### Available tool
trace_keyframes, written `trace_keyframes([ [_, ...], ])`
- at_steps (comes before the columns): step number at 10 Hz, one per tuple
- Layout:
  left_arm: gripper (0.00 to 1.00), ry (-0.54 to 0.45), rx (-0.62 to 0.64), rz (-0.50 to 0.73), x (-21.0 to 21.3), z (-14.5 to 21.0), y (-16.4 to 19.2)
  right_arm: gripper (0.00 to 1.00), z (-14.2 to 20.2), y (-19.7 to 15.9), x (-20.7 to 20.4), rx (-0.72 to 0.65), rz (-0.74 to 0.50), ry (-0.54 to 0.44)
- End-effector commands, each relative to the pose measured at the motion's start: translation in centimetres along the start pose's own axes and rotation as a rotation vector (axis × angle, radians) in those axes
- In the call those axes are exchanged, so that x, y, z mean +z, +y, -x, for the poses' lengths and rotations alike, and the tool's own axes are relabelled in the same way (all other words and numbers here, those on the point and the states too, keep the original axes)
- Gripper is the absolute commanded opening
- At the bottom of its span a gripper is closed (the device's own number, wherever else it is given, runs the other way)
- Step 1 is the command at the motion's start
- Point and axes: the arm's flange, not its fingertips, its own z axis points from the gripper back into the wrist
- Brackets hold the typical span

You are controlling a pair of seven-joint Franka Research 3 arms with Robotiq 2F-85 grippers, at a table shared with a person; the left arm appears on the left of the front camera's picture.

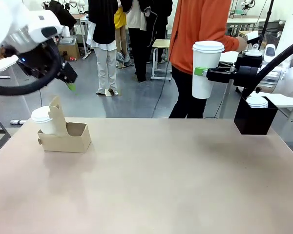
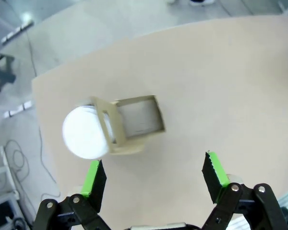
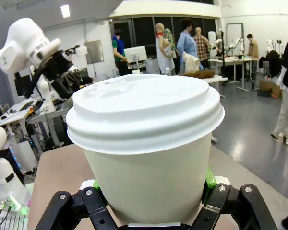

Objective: Pour a drink into a cup and package it in a carrier.
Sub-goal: Position the Cup Carrier in the center of the table.

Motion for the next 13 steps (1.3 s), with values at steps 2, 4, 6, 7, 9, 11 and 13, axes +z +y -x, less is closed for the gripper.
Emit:
trace_keyframes([
  [2,1.0,0.064,0.133,-0.041,-4.1,-3.2,3.1,0.81,-0.5,0.1,-0.2,0.012,0.001,-0.015],
  [4,1.0,0.111,0.178,-0.064,-7.0,-3.5,4.6,0.81,-0.5,0.1,-0.2,0.012,0.001,-0.015],
  [6,1.0,0.151,0.197,-0.087,-9.8,-3.0,4.9,0.81,-0.5,0.1,-0.2,0.012,0.001,-0.015],
  [7,1.0,0.158,0.204,-0.086,-10.4,-2.7,5.0,0.81,-0.5,0.1,-0.2,0.012,0.001,-0.015],
  [9,0.41,0.179,0.199,-0.079,-11.8,-2.3,5.1,0.81,-0.5,0.1,-0.2,0.012,0.001,-0.015],
  [11,0.0,0.174,0.217,-0.105,-12.5,-2.0,5.4,0.81,-0.5,0.1,-0.2,0.012,0.001,-0.015],
  [13,0.13,0.154,0.219,-0.11,-12.2,-1.9,5.3,0.81,-0.5,0.1,-0.2,0.012,0.001,-0.015],
])
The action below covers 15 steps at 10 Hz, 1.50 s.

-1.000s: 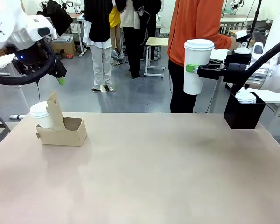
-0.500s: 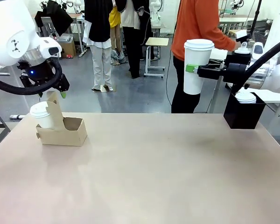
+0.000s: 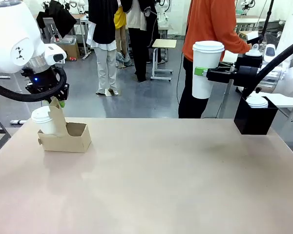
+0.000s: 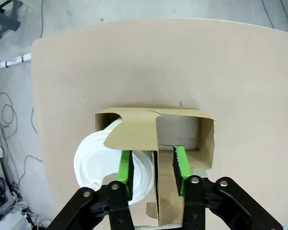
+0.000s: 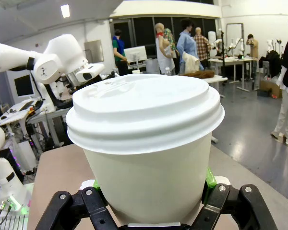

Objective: Pour a drink into a cup and package it in a carrier.
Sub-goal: Position the Cup Carrier in the center of the table.

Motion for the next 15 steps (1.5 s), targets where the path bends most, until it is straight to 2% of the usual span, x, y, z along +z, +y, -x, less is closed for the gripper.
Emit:
trace_keyframes([
  [1,0.04,-0.026,0.021,-0.035,0.2,0.5,-0.2,0.81,-0.5,0.2,-0.2,0.011,0.001,-0.015],
  [2,0.0,-0.018,0.022,-0.038,0.3,0.4,-0.2,0.81,-0.5,0.2,-0.2,0.011,0.001,-0.015],
  [4,0.0,-0.005,0.022,-0.032,0.1,0.3,-0.3,0.81,-0.5,0.2,-0.2,0.011,0.001,-0.015],
  [5,0.0,0.057,-0.011,0.0,0.0,0.1,0.0,0.81,-0.5,0.2,-0.2,0.011,0.001,-0.015],
  [6,0.0,-0.007,0.002,-0.002,0.2,0.0,-0.1,0.81,-0.5,0.2,-0.2,0.011,0.001,-0.015],
  [9,0.03,0.007,0.0,-0.003,0.1,0.0,-0.1,0.81,-0.5,0.2,-0.2,0.011,0.001,-0.015],
  [10,0.02,-0.02,-0.003,0.003,1.0,0.1,-0.9,0.81,-0.5,0.2,-0.2,0.011,0.001,-0.015],
  [13,0.02,-0.068,0.092,-0.006,5.4,0.3,-4.3,0.81,-0.5,0.2,-0.2,0.011,0.001,-0.015],
  [15,0.02,-0.089,0.116,0.034,8.8,1.4,-8.3,0.81,-0.5,0.2,-0.2,0.011,0.001,-0.015],
])
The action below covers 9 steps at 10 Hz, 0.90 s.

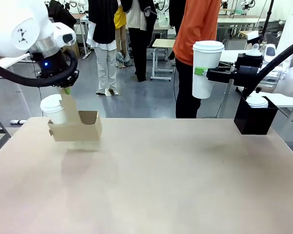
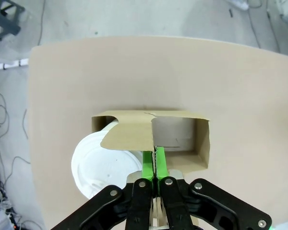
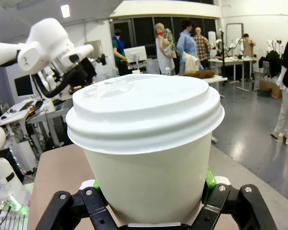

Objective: Pour a drink into a cup and package it in a carrier.
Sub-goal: Position the Cup Carrier in the center of the table.

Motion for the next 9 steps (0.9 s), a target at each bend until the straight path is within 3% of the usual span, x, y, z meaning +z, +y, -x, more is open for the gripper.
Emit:
trace_keyframes([
  [1,0.02,-0.012,0.06,0.015,2.7,1.6,-4.9,0.81,-0.5,0.1,-0.2,0.011,0.001,-0.015],
  [6,0.02,0.027,0.071,0.009,2.3,8.4,-17.7,0.81,-0.5,0.1,-0.2,0.011,0.001,-0.015],
  [9,0.02,0.024,0.023,0.001,0.2,12.4,-22.4,0.81,-0.5,0.1,-0.2,0.011,0.001,-0.015],
])
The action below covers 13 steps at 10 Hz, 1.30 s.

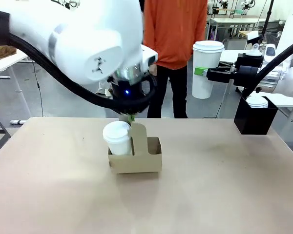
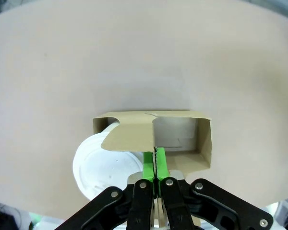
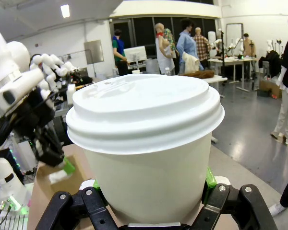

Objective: Pour a drink into a cup and package it in a carrier.
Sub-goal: Position the Cup Carrier in the center of the table, then insert the held 600 ml Paper Cup into the Cup Carrier.

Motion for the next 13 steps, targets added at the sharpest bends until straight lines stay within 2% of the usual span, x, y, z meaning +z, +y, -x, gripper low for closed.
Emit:
trace_keyframes([
  [1,0.02,-0.03,-0.003,-0.029,-1.3,0.6,-1.5,0.81,-0.5,0.2,-0.2,0.011,0.0,-0.015],
  [4,0.02,-0.007,-0.012,-0.046,-2.7,2.1,-2.7,0.81,-0.5,0.2,-0.2,0.011,0.0,-0.015],
  [5,0.02,0.038,-0.041,-0.055,-3.4,1.9,-2.7,0.81,-0.5,0.2,-0.2,0.011,0.0,-0.015],
  [6,0.02,0.014,-0.044,-0.027,-2.4,2.2,-2.4,0.81,-0.5,0.2,-0.2,0.011,0.0,-0.015],
  [11,0.02,0.02,-0.043,-0.022,-2.3,2.0,-2.5,0.81,-0.5,0.2,-0.2,0.011,0.0,-0.015],
  [12,0.61,0.021,-0.076,0.028,-2.2,1.9,-1.8,0.81,-0.5,0.2,-0.2,0.011,0.0,-0.015],
  [13,0.6,0.033,-0.092,0.064,-1.6,1.7,-1.6,0.81,0.0,0.0,0.0,0.0,0.0,0.0],
])
